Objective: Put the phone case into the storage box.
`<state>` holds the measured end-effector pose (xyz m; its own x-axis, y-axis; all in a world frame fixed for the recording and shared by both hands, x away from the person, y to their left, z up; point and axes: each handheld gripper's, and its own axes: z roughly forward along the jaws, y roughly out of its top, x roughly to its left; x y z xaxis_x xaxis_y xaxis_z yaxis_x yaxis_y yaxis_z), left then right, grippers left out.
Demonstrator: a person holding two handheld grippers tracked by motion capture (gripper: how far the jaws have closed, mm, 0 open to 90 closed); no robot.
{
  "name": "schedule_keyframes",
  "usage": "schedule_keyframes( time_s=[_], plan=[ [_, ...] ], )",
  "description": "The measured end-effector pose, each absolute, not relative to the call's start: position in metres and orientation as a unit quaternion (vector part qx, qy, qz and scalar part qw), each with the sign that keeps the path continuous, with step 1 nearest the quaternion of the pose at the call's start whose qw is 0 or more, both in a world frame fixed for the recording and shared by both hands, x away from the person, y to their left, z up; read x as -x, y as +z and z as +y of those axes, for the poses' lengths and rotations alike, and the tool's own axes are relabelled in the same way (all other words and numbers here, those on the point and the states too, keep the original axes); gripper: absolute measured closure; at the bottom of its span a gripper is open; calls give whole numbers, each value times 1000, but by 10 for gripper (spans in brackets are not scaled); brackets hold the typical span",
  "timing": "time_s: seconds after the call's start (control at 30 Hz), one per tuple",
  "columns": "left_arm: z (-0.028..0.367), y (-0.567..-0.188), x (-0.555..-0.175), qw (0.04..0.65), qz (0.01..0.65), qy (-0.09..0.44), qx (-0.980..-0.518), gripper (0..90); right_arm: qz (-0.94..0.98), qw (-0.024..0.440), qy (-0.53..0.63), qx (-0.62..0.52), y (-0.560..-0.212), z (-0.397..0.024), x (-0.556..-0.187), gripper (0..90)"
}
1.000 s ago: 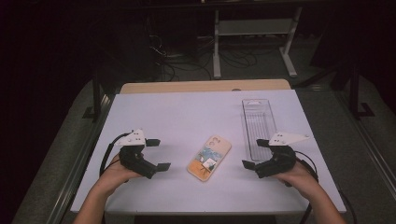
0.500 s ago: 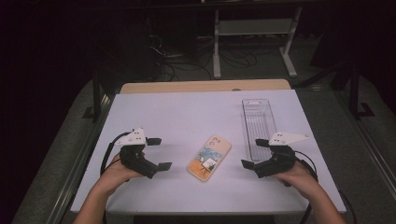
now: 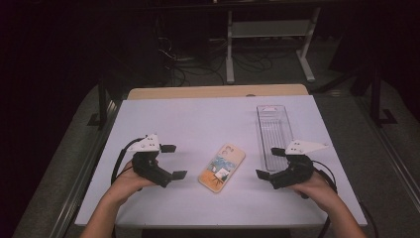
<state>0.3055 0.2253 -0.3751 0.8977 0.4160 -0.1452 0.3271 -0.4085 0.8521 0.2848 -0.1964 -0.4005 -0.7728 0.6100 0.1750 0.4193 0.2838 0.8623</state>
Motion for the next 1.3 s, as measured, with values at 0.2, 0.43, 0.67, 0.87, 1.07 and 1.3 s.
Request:
schedule_keyframes(
  time_s=[0.2, 0.43, 0.67, 0.87, 1.07, 1.3],
  plan=[
    [218, -377, -308, 496, 218, 43, -840, 0, 795, 94, 504, -323, -401, -197, -285, 13],
    [210, -379, -309, 495, 217, 38, -840, 0, 795, 95, 504, -323, -401, -197, -285, 13],
    [200, -381, -312, 490, 209, 31, -846, 0, 795, 96, 504, -323, -401, -196, -285, 13],
    [190, -380, -312, 489, 203, 29, -848, 0, 796, 97, 503, -323, -401, -196, -285, 13],
    [182, -378, -312, 489, 197, 25, -849, 0, 796, 98, 502, -323, -401, -196, -285, 13],
    [173, -376, -317, 494, 188, 22, -849, 0, 796, 96, 504, -323, -401, -196, -286, 13]
  ],
)
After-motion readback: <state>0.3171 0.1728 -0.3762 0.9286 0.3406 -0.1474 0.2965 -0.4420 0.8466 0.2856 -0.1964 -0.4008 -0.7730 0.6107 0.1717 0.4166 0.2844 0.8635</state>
